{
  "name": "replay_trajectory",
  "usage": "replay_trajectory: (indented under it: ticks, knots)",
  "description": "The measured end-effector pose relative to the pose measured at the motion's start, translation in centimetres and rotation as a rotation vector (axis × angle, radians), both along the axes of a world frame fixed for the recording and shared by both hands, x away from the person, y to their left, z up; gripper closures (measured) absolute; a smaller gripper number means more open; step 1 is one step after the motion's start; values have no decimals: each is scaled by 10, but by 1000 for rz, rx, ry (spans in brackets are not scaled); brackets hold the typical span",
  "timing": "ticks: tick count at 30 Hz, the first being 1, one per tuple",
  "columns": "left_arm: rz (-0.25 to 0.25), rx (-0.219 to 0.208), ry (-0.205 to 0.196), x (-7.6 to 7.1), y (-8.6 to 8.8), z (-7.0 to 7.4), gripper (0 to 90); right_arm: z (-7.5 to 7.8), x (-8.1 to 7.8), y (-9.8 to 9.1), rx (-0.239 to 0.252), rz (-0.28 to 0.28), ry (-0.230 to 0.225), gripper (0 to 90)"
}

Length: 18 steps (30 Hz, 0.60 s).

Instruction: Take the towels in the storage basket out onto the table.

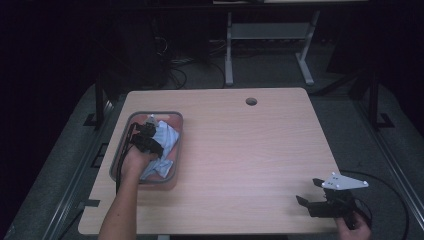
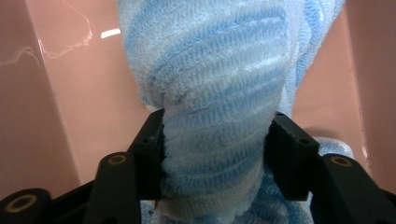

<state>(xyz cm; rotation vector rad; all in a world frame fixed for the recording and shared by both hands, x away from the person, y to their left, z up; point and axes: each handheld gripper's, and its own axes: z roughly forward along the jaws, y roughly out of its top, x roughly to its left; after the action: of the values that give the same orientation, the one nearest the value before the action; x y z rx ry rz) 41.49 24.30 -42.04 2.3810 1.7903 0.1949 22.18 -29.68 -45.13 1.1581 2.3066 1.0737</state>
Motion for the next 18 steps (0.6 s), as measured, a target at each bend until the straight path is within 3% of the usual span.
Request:
replay_trajectory:
  ticks: [5,11,13,15,18]
  knots:
    - [20,-43,-19,-3,7,-1,528,0,-1,0,9,-5,-1,139]
    - [7,-30,-28,-7,3,3,580,-1,1,0,8,-7,3,139]
    - [0,-44,-27,-8,4,5,591,-1,1,1,9,-8,6,139]
    - [2,-90,-41,-11,8,9,597,-1,0,4,1,-1,4,139]
    - [-16,-100,-87,-17,11,16,597,0,-1,5,2,-1,-5,139]
